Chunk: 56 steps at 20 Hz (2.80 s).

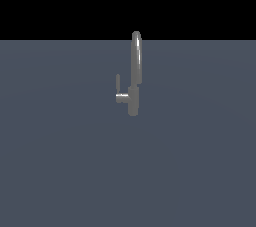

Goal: Turn on the faucet by rotating a designated handle.

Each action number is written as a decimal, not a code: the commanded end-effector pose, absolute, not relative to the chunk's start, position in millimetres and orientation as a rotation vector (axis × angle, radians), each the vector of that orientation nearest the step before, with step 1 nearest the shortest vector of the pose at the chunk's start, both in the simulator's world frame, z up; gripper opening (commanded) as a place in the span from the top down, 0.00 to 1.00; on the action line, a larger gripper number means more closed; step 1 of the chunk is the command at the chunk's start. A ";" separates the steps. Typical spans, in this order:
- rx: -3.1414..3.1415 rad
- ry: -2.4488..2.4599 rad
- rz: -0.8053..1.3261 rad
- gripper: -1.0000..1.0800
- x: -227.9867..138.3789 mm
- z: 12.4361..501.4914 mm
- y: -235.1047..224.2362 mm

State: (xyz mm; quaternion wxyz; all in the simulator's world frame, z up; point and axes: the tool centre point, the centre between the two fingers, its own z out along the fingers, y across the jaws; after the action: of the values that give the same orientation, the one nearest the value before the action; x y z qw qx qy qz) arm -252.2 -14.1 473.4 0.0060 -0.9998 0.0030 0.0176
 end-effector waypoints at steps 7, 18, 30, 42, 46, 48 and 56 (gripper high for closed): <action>-3.135 0.024 0.054 1.00 -247.3 470.9 -27.2; -3.145 0.067 0.021 1.00 -244.7 476.8 -29.0; -3.183 0.366 -0.227 1.00 -235.7 523.2 -9.7; -3.155 0.840 -0.618 1.00 -212.7 576.3 41.5; -3.125 0.986 -0.736 1.00 -199.9 583.7 62.0; -3.108 1.056 -0.792 1.00 -192.2 585.1 72.4; -3.027 1.318 -0.986 1.00 -152.3 573.4 111.0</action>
State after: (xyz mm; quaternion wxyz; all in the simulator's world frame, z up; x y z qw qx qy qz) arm -160.9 104.1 577.5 -0.1456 -0.8774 0.3657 -0.2741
